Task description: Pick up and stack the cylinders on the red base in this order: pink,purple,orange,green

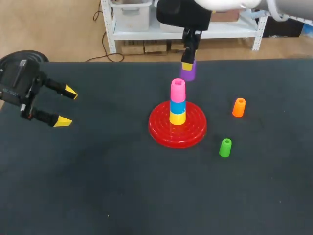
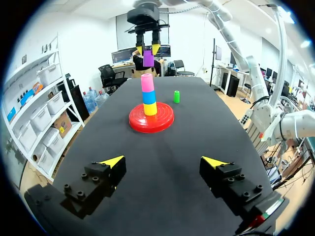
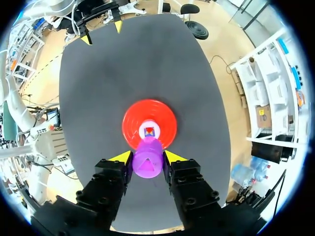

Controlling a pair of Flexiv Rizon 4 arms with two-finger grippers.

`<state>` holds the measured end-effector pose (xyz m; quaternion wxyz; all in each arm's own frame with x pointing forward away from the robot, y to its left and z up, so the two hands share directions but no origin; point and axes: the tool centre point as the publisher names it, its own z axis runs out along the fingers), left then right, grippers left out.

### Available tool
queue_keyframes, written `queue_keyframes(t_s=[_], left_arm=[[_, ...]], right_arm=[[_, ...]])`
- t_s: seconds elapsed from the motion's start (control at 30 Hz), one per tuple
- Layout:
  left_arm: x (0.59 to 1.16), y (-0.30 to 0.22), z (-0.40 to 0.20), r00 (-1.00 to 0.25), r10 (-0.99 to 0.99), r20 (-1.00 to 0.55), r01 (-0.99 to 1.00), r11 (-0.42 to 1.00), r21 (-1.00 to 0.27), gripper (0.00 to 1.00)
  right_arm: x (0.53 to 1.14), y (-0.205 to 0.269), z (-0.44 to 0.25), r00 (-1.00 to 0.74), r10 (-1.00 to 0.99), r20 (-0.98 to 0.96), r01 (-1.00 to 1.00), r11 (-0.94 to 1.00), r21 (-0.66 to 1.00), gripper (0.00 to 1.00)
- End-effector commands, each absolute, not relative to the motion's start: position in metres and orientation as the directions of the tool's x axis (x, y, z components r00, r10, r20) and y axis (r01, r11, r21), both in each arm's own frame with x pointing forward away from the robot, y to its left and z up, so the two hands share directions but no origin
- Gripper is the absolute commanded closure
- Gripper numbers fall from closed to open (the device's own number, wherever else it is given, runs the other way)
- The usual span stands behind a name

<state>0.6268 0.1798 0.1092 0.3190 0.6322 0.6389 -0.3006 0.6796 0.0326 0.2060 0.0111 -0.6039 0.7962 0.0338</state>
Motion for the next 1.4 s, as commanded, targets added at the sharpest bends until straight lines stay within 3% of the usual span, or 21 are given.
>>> queue_keyframes(t_s=[0.03,1.4], left_arm=[[0.626,0.180,0.108,0.006,0.614,-0.789,0.999,0.021,0.024,0.00],[0.626,0.180,0.108,0.006,0.614,-0.789,0.999,0.021,0.024,0.00]], right_arm=[[0.688,0.043,0.201,-0.255,-0.966,-0.040,-0.964,0.251,0.084,1.00],[0.695,0.051,0.167,-0.233,-0.972,-0.009,-0.963,0.229,0.144,1.00]])
